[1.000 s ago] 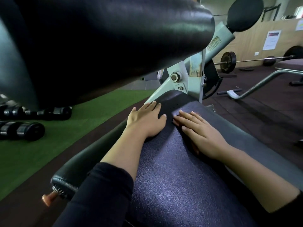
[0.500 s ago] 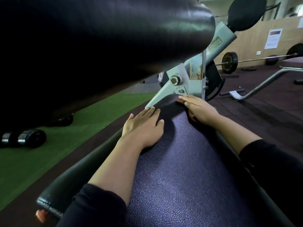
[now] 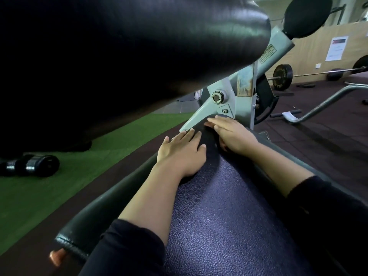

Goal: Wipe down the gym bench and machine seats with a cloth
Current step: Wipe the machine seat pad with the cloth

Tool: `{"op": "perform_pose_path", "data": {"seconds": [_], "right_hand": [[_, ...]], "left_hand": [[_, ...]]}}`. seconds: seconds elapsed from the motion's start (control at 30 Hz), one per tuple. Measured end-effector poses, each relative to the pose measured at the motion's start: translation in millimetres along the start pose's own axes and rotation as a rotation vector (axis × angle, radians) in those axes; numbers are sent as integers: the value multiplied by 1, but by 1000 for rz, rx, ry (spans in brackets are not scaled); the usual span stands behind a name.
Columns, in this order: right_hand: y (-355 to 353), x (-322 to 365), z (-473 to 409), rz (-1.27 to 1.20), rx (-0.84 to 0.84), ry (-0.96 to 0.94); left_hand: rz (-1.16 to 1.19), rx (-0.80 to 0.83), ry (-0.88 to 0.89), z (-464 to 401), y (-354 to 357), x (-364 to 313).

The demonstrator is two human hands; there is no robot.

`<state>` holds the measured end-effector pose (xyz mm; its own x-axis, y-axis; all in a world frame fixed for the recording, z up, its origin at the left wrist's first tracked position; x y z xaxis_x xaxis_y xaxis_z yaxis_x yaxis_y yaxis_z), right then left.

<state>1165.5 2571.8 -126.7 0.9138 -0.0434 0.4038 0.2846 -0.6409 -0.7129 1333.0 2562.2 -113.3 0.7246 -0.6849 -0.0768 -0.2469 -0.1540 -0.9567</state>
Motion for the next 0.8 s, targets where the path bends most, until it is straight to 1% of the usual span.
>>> {"op": "perform_pose_path", "data": {"seconds": [0.13, 0.2, 0.27, 0.33, 0.4, 0.5, 0.57, 0.7, 0.8], "right_hand": [[-15, -34, 20, 6, -47, 16], [-26, -37, 43, 44, -54, 46], [-29, -30, 66, 122, -18, 84], [-27, -15, 83, 86, -27, 131], [-24, 4, 87, 25, -81, 90], [-17, 16, 65, -45, -45, -13], [-12, 14, 40, -71, -19, -39], [-3, 3, -5, -80, 3, -34], [-2, -2, -28, -145, 11, 22]], "left_hand": [[9, -3, 7, 0, 0, 2], [12, -3, 8, 0, 0, 1], [14, 3, 8, 0, 0, 1], [16, 8, 5, 0, 0, 1], [20, 12, 1, -1, 0, 1], [31, 5, 0, -3, -1, 1], [56, -20, -5, -3, -4, 3], [63, -66, -82, 0, -9, 8], [56, -51, -174, 0, -8, 15]]}}
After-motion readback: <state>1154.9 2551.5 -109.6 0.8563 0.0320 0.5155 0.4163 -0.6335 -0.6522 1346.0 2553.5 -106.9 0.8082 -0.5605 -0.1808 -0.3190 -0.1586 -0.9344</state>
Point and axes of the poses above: each hand's wrist, its own z-axis away from the middle knuckle, its own y-axis out of the palm, x = y × z, the point moved 4 cm from there along -z, towards the middle knuckle, and after that the axes turned 12 degrees about -x, right-handed, at the moved point
